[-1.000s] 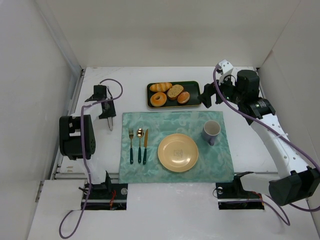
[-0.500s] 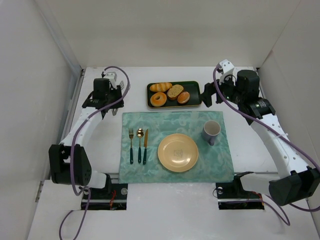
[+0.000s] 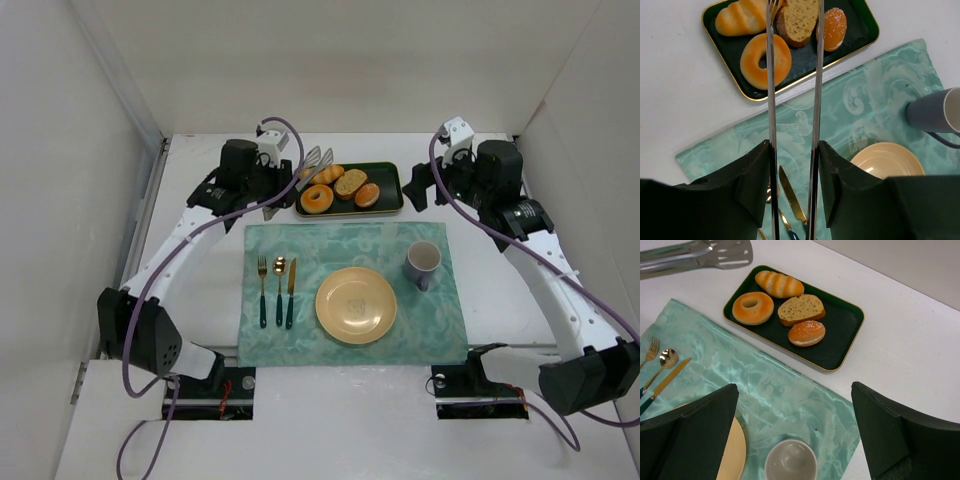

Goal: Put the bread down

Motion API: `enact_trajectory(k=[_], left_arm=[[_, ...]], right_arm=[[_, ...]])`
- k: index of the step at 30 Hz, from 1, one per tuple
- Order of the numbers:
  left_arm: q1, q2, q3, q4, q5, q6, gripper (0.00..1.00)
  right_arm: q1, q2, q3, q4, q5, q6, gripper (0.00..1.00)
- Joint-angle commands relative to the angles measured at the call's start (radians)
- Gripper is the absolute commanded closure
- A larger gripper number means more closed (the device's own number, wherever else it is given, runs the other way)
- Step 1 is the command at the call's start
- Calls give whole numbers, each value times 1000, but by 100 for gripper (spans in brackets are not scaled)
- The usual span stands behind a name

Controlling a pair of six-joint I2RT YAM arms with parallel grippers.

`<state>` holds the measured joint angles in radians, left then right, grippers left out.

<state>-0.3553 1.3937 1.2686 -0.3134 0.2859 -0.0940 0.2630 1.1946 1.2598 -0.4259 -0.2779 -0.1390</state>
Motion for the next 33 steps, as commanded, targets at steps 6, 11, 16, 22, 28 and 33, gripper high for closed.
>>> enact_trajectory(k=[6, 11, 16, 22, 28, 33], left_arm=[[-42, 111, 155, -113, -62, 54, 63], [-63, 175, 224, -183, -139, 82, 62], [-63, 198, 224, -207, -191, 91, 62], [-63, 217, 224, -230, -225, 91, 62], [-63, 226, 213, -240, -234, 91, 62], [-53, 226, 202, -240, -211, 91, 61]], right_arm=[[-1, -40, 4, 56, 26, -8, 0], [-1, -40, 4, 56, 26, -8, 0], [-1, -40, 4, 56, 26, -8, 0], [-1, -40, 4, 56, 26, -8, 0], [-1, -40, 4, 56, 26, -8, 0], [-1, -40, 4, 56, 26, -8, 0]])
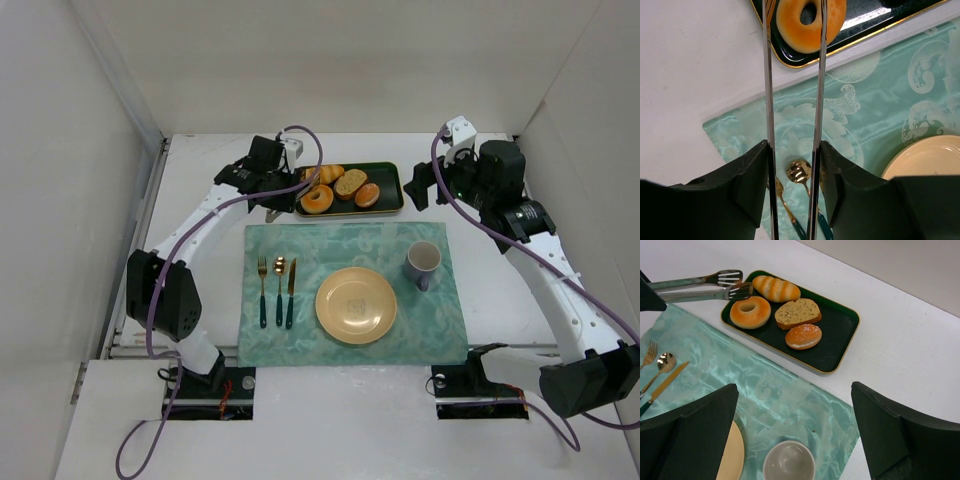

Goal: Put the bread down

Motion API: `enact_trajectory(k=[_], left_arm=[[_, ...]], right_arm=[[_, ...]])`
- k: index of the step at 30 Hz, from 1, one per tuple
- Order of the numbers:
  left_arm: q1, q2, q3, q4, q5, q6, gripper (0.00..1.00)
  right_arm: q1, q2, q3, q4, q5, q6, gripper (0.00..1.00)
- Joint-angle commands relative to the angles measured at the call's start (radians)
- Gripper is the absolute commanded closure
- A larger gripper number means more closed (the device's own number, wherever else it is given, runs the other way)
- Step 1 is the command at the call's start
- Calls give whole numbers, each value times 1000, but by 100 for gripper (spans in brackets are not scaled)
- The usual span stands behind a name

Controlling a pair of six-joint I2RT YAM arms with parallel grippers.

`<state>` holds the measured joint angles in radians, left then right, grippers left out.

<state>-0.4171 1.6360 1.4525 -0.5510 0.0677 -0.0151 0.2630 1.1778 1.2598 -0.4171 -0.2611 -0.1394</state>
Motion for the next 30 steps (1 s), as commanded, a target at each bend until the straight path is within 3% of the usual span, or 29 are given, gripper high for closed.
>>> enact_trajectory(k=[1, 30], left_arm=[[9, -7, 19, -3, 17, 12, 61], [18, 110, 46, -53, 46, 21, 63]], right_arm=[[-1, -23, 4, 47, 10, -8, 0], [-1, -41, 4, 47, 10, -8, 0]])
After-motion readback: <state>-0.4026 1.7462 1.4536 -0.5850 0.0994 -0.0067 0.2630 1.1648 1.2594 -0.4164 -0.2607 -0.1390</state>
